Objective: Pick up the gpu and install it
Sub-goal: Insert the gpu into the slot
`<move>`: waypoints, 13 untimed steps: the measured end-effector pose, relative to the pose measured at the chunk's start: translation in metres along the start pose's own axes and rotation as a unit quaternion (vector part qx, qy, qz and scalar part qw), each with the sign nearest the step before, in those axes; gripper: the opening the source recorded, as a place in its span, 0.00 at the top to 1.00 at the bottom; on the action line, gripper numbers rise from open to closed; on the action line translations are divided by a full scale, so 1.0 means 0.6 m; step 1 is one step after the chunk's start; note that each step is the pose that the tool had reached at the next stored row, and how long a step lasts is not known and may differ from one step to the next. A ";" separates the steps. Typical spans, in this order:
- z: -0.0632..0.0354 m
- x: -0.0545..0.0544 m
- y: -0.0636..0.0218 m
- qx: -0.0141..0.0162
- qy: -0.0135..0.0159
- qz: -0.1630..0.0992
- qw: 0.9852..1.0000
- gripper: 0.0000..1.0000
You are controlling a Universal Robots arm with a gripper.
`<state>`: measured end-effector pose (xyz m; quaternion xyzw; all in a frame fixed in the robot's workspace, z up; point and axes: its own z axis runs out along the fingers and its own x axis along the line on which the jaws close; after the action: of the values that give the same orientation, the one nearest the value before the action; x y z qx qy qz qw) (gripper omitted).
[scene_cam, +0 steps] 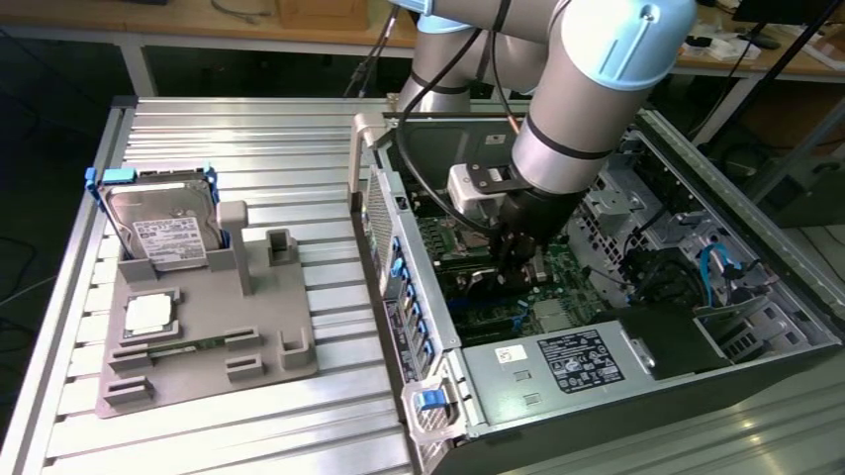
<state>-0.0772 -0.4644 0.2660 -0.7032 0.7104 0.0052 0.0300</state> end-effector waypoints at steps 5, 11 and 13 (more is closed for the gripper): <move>0.000 0.000 0.000 0.000 0.000 0.000 1.000 0.73; 0.000 0.000 0.003 0.000 -0.001 0.000 1.000 0.73; 0.001 0.000 0.004 0.000 -0.001 0.000 1.000 0.73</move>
<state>-0.0793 -0.4645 0.2656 -0.7032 0.7103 0.0056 0.0305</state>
